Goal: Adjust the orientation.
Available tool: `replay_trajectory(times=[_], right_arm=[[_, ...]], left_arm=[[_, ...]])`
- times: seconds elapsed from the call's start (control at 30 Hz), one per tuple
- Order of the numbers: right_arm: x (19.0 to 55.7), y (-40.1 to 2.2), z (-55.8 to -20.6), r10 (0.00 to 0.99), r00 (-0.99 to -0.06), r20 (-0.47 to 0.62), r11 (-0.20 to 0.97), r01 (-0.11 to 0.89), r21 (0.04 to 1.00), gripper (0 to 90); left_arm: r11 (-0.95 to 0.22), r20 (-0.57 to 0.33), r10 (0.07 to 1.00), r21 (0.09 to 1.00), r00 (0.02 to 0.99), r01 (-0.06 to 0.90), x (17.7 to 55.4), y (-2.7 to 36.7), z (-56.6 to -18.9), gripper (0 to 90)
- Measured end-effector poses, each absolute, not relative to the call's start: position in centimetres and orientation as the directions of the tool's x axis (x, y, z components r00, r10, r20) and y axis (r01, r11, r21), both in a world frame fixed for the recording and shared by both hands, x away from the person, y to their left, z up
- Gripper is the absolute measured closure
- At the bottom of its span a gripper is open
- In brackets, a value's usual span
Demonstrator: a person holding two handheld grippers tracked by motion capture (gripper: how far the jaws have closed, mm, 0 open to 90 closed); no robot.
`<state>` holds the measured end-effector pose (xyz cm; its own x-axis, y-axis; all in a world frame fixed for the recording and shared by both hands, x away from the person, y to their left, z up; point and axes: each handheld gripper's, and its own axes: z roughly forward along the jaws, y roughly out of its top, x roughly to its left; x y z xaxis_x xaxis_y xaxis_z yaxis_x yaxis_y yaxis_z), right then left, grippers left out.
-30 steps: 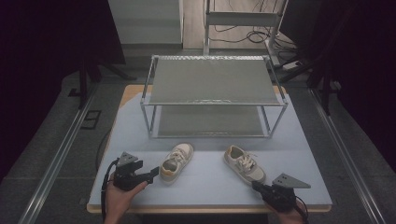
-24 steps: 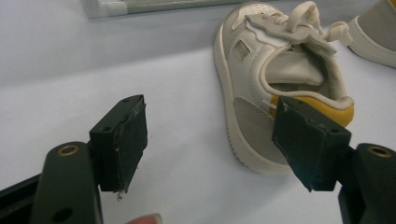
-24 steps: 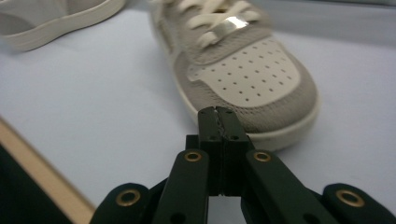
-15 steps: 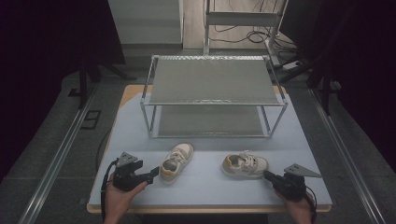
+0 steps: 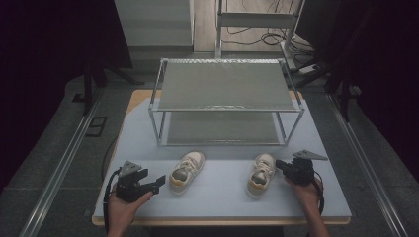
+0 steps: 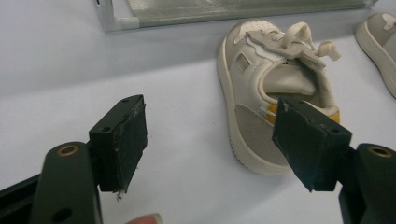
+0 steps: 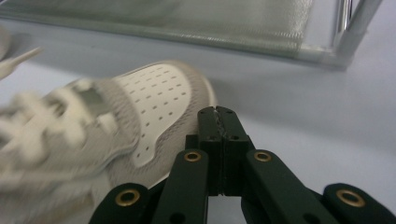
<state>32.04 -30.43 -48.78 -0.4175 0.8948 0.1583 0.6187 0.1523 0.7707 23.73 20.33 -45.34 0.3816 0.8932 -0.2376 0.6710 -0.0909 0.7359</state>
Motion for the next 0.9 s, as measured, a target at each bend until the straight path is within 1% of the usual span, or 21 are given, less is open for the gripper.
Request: replay_trajectory(times=[0.17, 0.2, 0.23, 0.3, 0.33, 0.37, 0.4, 0.43, 0.47, 0.5, 0.53, 0.63, 0.77, 0.8, 0.9], right_arm=[[32.5, -30.5, -49.0, 0.891, -0.417, 0.179, 0.135, 0.62, 0.773, 88.8], [31.6, -30.8, -48.5, 0.892, -0.412, 0.183, 0.126, 0.617, 0.777, 88.9], [31.6, -30.8, -48.5, 0.892, -0.412, 0.183, 0.126, 0.617, 0.777, 88.9], [29.8, -30.9, -47.4, 0.883, -0.434, 0.181, 0.13, 0.596, 0.793, 88.9], [29.8, -30.9, -47.4, 0.883, -0.434, 0.181, 0.13, 0.596, 0.793, 88.9], [27.9, -30.8, -46.4, 0.865, -0.467, 0.181, 0.138, 0.569, 0.811, 88.9], [27.9, -30.8, -46.4, 0.865, -0.467, 0.181, 0.138, 0.569, 0.811, 88.9], [27.3, -30.8, -46.0, 0.86, -0.477, 0.18, 0.14, 0.56, 0.817, 88.9], [25.8, -30.6, -44.7, 0.84, -0.509, 0.187, 0.134, 0.53, 0.837, 88.9], [25.8, -30.6, -44.7, 0.84, -0.509, 0.187, 0.134, 0.53, 0.837, 88.9], [24.6, -30.0, -43.8, 0.821, -0.544, 0.174, 0.153, 0.502, 0.851, 88.9], [23.5, -28.8, -43.4, 0.791, -0.583, 0.183, 0.168, 0.495, 0.853, 88.8], [23.1, -27.2, -43.8, 0.76, -0.618, 0.202, 0.184, 0.502, 0.845, 88.8], [22.9, -25.7, -44.1, 0.735, -0.646, 0.207, 0.204, 0.502, 0.841, 88.8], [22.7, -23.9, -44.6, 0.707, -0.68, 0.197, 0.242, 0.494, 0.835, 88.6]], left_arm=[[-0.094, -0.238, 0.891, 0.737, 0.387, 0.67, 23.8, 20.3, -45.4, 26.1], [-0.094, -0.237, 0.892, 0.737, 0.386, 0.67, 23.8, 20.3, -45.3, 26.1], [-0.094, -0.237, 0.892, 0.737, 0.386, 0.67, 23.8, 20.3, -45.3, 26.1], [-0.094, -0.241, 0.889, 0.737, 0.389, 0.669, 23.8, 20.3, -45.4, 26.1], [-0.094, -0.241, 0.889, 0.737, 0.389, 0.669, 23.8, 20.3, -45.4, 26.1], [-0.093, -0.241, 0.889, 0.736, 0.389, 0.67, 23.8, 20.2, -45.5, 26.1], [-0.093, -0.241, 0.889, 0.736, 0.389, 0.67, 23.8, 20.2, -45.5, 26.1], [-0.096, -0.241, 0.889, 0.734, 0.39, 0.672, 23.9, 20.0, -45.5, 26.1], [-0.101, -0.237, 0.889, 0.733, 0.391, 0.673, 23.9, 19.9, -45.6, 26.1], [-0.101, -0.237, 0.889, 0.733, 0.391, 0.673, 23.9, 19.9, -45.6, 26.1], [-0.103, -0.237, 0.889, 0.731, 0.392, 0.675, 23.8, 19.7, -45.6, 26.1], [-0.106, -0.233, 0.889, 0.732, 0.394, 0.673, 23.8, 19.6, -45.5, 26.1], [-0.113, -0.231, 0.889, 0.726, 0.395, 0.679, 23.9, 19.5, -45.8, 26.1], [-0.114, -0.232, 0.888, 0.725, 0.397, 0.679, 24.0, 19.6, -45.9, 26.1], [-0.11, -0.235, 0.888, 0.725, 0.395, 0.679, 24.1, 19.6, -46.0, 26.1]])
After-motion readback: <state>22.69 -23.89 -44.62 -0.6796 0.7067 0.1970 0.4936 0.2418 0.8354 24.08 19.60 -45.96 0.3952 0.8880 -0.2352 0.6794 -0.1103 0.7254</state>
